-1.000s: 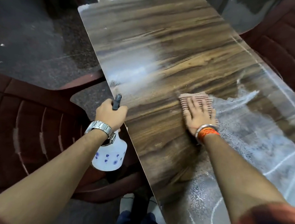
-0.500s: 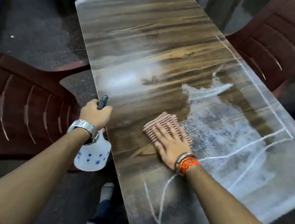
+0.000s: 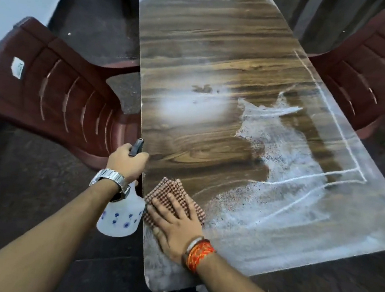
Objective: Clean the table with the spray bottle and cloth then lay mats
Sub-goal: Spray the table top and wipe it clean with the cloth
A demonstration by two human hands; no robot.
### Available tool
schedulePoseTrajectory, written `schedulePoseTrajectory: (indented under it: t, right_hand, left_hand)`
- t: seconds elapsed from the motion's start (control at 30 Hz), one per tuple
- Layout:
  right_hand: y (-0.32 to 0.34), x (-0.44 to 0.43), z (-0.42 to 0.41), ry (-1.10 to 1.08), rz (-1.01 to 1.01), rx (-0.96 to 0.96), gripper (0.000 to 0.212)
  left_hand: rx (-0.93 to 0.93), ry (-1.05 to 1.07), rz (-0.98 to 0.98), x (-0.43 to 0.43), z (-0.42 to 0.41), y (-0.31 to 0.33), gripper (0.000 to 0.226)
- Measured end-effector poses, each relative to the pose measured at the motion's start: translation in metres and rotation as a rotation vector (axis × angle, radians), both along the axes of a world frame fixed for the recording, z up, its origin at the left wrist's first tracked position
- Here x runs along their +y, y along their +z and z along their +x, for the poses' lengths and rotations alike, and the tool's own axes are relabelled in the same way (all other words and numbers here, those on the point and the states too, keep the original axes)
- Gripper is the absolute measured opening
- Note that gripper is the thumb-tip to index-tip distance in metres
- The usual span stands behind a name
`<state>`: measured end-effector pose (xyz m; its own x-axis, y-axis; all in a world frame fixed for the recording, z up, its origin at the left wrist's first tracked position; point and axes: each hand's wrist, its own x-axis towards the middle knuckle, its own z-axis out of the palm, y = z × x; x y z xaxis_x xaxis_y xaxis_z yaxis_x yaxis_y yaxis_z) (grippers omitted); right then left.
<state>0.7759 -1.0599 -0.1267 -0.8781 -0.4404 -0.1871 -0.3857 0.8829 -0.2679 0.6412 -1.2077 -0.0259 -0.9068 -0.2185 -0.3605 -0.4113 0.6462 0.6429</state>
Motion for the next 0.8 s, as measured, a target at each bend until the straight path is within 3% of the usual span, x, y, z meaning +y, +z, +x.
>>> schedulePoseTrajectory:
  t: [0.1,0.23,0.3,0.53,0.67,0.8]
  right_hand:
    - [-0.006,0.044,0.009,-0.009,0.042,0.057,0.054]
    - [-0.002,0.086,-0.009,-0.518,0.091,-0.043,0.056]
    - [0.000,0.067,-0.008,-0.620,0.097,-0.070,0.057]
    - [0.009,-0.026,0.097,-0.024,0.038,-0.042,0.057]
    - [-0.002,0.009,0.146,0.051,0.057,0.001,0.064]
    - [0.001,0.019,0.145,0.017,0.039,-0.081,0.056]
  left_hand:
    - [-0.016,0.016,0.013,-0.010,0.030,0.001,0.035]
    - [-0.025,0.063,0.015,-0.029,0.071,-0.001,0.029]
    - [-0.021,0.069,0.031,-0.035,0.092,-0.002,0.030]
    - [-0.023,0.087,0.054,-0.032,0.145,-0.004,0.016]
    - [-0.026,0.084,0.059,-0.025,0.165,0.000,0.015]
    - [-0.049,0.084,0.092,-0.016,0.181,0.000,0.014]
